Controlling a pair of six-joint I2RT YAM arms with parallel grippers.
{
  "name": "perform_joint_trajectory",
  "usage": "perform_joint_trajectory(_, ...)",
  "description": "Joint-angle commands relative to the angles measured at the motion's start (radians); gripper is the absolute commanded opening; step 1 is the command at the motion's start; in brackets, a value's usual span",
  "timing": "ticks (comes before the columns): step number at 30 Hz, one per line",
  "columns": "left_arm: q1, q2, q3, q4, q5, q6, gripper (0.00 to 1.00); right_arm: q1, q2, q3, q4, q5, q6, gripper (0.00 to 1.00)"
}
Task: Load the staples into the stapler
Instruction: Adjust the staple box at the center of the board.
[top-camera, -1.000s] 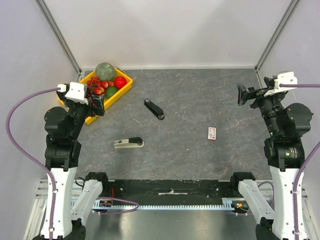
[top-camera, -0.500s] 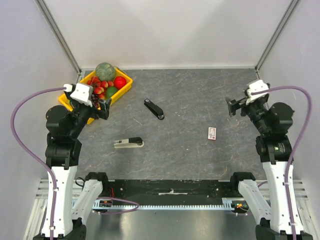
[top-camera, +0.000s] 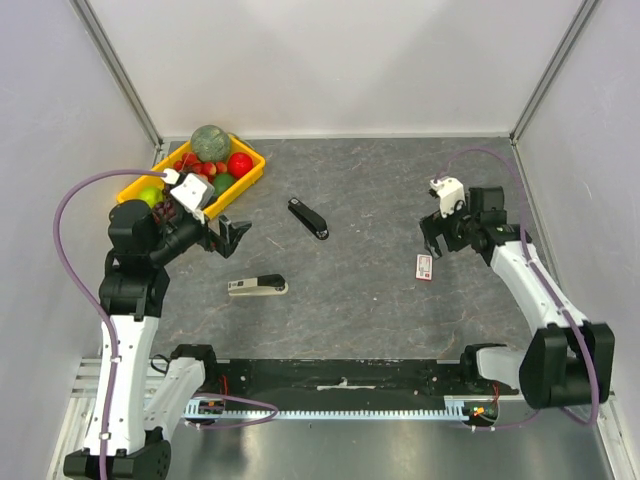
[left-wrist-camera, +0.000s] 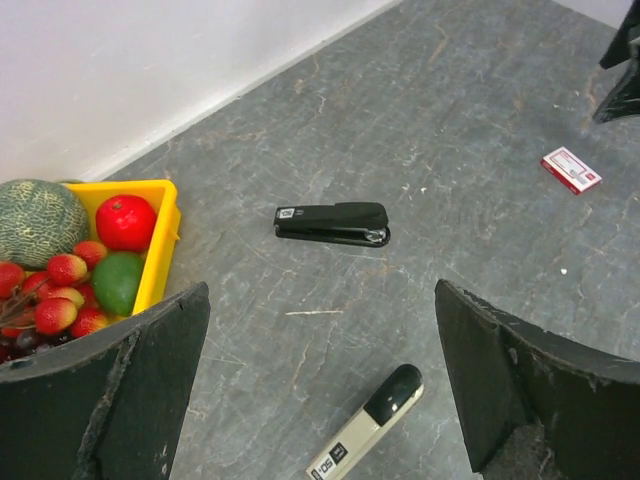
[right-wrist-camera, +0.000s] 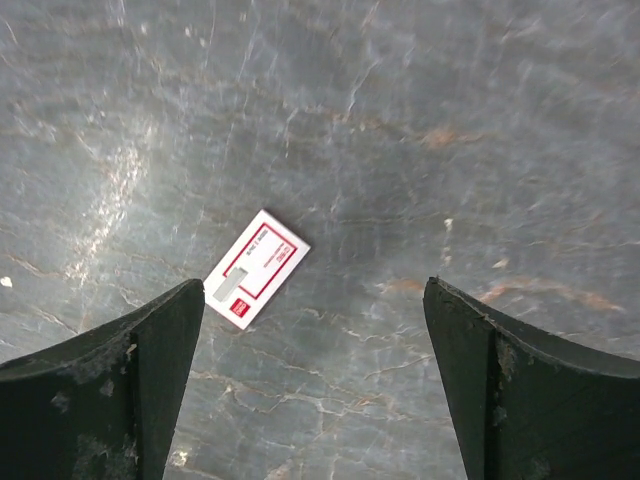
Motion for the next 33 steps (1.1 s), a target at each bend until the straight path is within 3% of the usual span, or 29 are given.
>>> perform_joint_trajectory(1, 0.004, -0.026, -0.027, 0.011, 0.066, 0.012, 1.0, 0.053, 0.104, 0.075, -0.062, 0.084, 0.023, 0.98)
perform_joint_trajectory(7, 0.004, -0.003, -0.019, 0.029, 0.047, -0.008, 1.0, 0.066, 0.208, 0.093, -0.13, 0.078, 0.025, 0.98)
perform_joint_trajectory(17, 0.004, -0.012, -0.044, 0.034, 0.049, -0.007, 1.0, 0.074, 0.342, 0.112, -0.181, -0.062, 0.025, 0.98)
perform_joint_trajectory(33, 0.006, 0.006, -0.044, 0.034, 0.043, -0.007, 1.0, 0.103, 0.466, 0.153, -0.21, -0.048, 0.026, 0.98)
